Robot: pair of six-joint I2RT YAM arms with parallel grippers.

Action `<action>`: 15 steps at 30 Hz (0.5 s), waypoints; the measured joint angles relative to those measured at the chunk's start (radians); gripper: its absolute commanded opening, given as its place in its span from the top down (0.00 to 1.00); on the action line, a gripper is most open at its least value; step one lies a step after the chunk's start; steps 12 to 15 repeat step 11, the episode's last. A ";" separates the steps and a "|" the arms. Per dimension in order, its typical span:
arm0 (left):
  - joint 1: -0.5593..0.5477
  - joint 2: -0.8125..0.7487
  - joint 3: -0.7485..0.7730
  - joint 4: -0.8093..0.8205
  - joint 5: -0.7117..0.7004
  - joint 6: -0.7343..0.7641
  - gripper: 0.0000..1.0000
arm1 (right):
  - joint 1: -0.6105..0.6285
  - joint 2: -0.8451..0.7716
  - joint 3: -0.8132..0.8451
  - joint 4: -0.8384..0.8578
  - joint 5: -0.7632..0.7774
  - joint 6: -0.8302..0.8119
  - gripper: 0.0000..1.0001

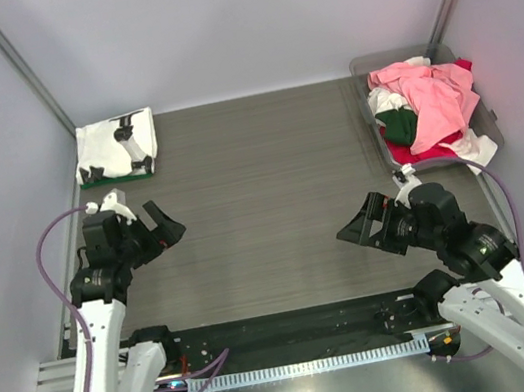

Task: Fold and stack the t-shirts
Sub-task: Reset both grippers

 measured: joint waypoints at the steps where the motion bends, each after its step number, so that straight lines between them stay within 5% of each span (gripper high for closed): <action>1: -0.006 0.003 0.000 0.000 -0.005 -0.003 0.00 | 0.000 -0.003 -0.006 0.014 0.006 0.016 0.00; 15: -0.033 0.002 0.000 -0.009 -0.051 -0.011 0.00 | 0.000 -0.008 -0.082 0.140 0.017 0.110 0.00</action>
